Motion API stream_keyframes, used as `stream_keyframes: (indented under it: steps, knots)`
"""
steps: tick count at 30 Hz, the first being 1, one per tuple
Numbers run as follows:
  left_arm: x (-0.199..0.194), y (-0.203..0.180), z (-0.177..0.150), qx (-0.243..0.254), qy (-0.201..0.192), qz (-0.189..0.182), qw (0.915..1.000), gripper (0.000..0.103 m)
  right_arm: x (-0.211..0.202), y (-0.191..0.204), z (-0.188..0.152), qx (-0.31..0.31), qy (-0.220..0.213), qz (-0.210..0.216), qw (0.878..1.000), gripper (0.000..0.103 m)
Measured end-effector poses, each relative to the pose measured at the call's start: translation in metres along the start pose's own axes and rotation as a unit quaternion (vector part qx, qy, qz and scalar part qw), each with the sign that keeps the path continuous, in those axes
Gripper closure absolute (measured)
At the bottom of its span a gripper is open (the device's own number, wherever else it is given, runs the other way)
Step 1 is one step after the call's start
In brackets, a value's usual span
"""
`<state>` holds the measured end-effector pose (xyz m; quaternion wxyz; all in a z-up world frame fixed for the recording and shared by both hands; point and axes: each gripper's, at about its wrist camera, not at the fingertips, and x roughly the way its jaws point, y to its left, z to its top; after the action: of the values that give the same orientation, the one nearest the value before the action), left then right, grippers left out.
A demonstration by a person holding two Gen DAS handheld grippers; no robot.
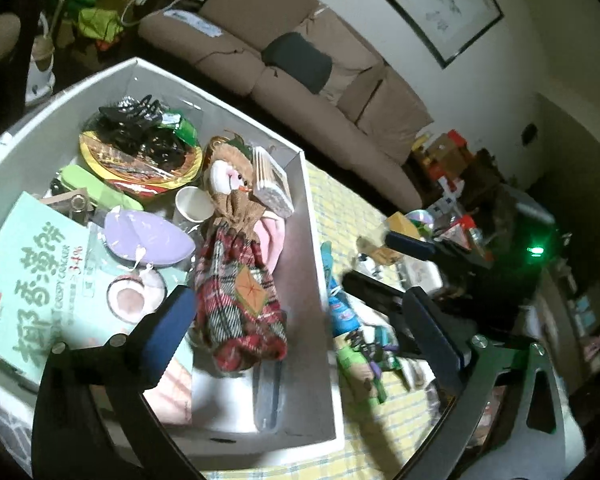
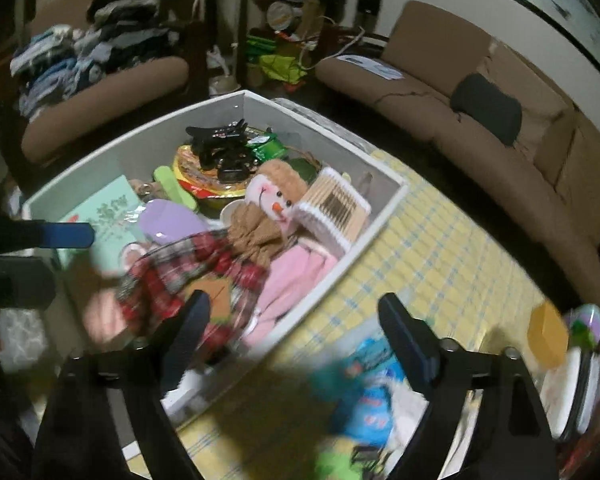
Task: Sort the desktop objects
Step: 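Withdraw both grippers from the box toward the remaining table items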
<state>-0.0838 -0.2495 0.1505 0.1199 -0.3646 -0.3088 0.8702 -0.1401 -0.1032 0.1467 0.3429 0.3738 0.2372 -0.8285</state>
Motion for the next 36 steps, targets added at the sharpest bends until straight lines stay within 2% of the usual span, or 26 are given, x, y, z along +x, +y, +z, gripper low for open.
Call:
stream_keyframes:
  steps: [2, 7, 11, 16, 21, 28, 31, 34, 36]
  knots:
    - [-0.003, -0.01, -0.01, 0.011, 0.003, 0.009, 0.9999, 0.0, -0.015, 0.001, -0.013, 0.015, -0.011, -0.005, 1.0, 0.0]
    - [-0.007, -0.048, -0.042, 0.058, 0.031, 0.027, 0.9975, 0.0, -0.05, 0.001, -0.048, 0.048, -0.022, 0.005, 0.999, 0.001]
    - [-0.01, -0.08, -0.067, 0.093, 0.044, 0.031, 0.9942, 0.0, -0.09, -0.011, -0.085, 0.094, -0.048, 0.017, 0.994, 0.001]
    - [-0.002, -0.124, -0.1, 0.133, 0.066, 0.039, 0.9882, 0.0, -0.141, -0.045, -0.145, 0.183, -0.08, 0.019, 0.98, 0.001]
    - [0.019, -0.162, -0.132, 0.17, 0.085, 0.043, 0.9809, 0.0, -0.172, -0.08, -0.205, 0.258, -0.094, -0.005, 0.961, 0.001]
    - [0.063, -0.191, -0.174, 0.215, 0.105, 0.073, 0.9682, 0.0, -0.187, -0.101, -0.27, 0.3, -0.107, -0.042, 0.947, 0.001]
    - [0.08, -0.191, -0.186, 0.216, 0.114, 0.081, 0.9664, 0.0, -0.183, -0.106, -0.288, 0.318, -0.115, -0.044, 0.94, 0.001]
    - [0.093, -0.191, -0.194, 0.212, 0.125, 0.077, 0.9661, 0.0, -0.172, -0.114, -0.304, 0.353, -0.113, -0.038, 0.928, 0.001]
    - [0.102, -0.192, -0.202, 0.215, 0.131, 0.078, 0.9648, 0.0, -0.162, -0.124, -0.317, 0.39, -0.107, -0.03, 0.914, 0.001]
